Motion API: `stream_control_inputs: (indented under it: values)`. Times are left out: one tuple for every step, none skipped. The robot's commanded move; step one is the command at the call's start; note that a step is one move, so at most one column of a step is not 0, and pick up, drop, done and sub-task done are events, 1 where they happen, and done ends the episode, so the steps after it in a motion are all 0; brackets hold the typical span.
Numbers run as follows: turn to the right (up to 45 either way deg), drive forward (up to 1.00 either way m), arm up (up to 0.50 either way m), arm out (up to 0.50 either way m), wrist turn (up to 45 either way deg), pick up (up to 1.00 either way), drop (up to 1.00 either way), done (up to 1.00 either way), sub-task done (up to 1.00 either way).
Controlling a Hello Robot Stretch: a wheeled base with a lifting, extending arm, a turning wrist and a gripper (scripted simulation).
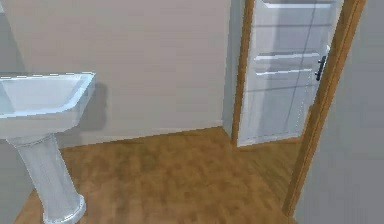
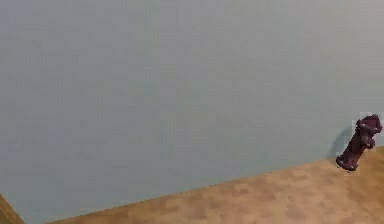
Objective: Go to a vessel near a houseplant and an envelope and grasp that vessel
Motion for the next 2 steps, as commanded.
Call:
stream_control_inputs:
  values:
    - [0.0,1.00,0.00,0.00,0.0,0.00,0.00,0.00,0.00]
    - [12.0,0.00,0.00,0.00,0.0,0.00,0.00,0.00,0.00]
